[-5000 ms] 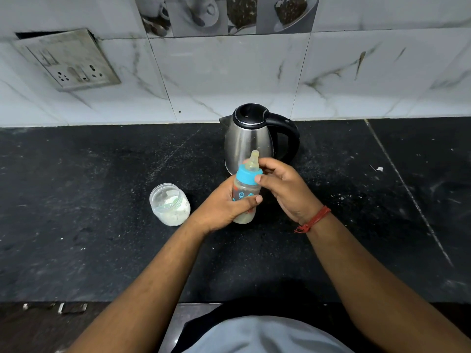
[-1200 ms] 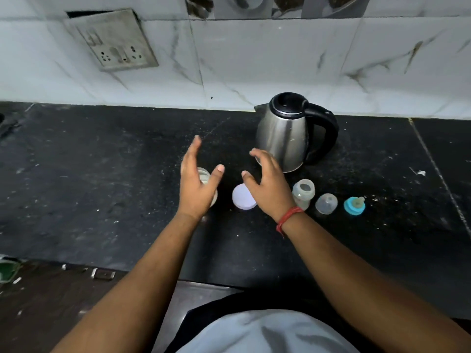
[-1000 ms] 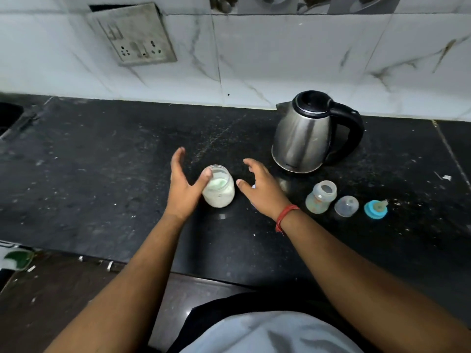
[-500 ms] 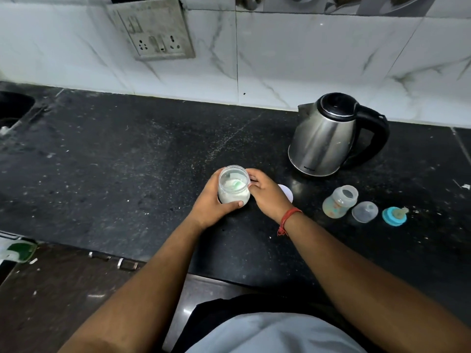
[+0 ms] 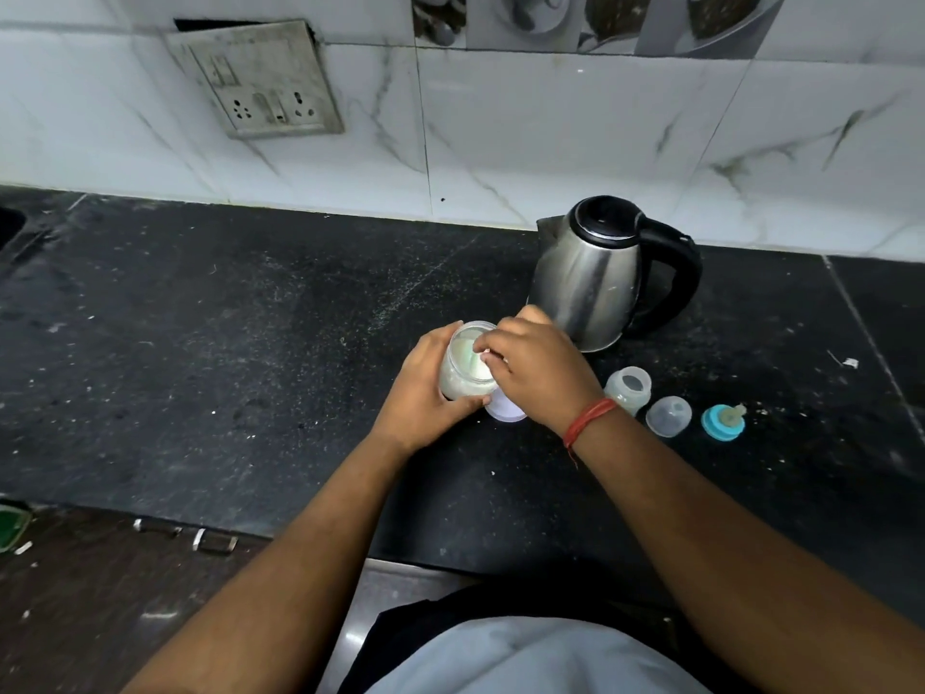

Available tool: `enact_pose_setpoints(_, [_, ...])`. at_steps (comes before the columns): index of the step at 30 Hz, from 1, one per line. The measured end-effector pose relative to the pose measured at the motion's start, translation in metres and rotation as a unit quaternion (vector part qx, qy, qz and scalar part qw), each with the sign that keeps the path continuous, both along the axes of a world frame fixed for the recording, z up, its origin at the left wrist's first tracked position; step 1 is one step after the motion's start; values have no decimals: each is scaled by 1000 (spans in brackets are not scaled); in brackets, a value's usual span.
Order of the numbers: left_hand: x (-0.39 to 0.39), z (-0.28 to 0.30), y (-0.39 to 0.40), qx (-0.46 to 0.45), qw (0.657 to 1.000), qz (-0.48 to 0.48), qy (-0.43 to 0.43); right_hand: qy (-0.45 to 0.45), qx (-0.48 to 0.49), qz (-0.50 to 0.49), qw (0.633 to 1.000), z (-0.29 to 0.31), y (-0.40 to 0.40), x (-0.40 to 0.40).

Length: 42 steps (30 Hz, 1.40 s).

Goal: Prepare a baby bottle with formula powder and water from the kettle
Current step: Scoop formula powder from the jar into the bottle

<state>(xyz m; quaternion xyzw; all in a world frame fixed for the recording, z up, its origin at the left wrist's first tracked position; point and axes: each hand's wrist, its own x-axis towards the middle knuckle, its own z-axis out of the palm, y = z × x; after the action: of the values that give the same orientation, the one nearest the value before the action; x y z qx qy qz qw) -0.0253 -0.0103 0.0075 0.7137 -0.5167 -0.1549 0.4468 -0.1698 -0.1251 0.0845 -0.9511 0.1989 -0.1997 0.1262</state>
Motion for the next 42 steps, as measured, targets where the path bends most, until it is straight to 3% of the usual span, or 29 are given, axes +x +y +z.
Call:
enact_pose_setpoints(6, [-20, 2, -14, 7, 998, -9, -69, 217, -27, -16, 976, 8, -2, -14])
enact_pose_setpoints(24, [-58, 9, -23, -25, 978, 1, -206, 367, 30, -68, 927, 23, -10, -29])
enact_pose_setpoints(28, [-58, 9, -22, -24, 981, 10, -193, 338, 23, -45, 940, 24, -10, -32])
enact_pose_setpoints(34, [-48, 9, -19, -24, 991, 32, -128, 186, -19, -41, 982, 30, -17, -39])
enact_pose_setpoints(42, [-44, 7, -20, -18, 998, 10, -56, 111, -114, -25, 987, 29, -22, -42])
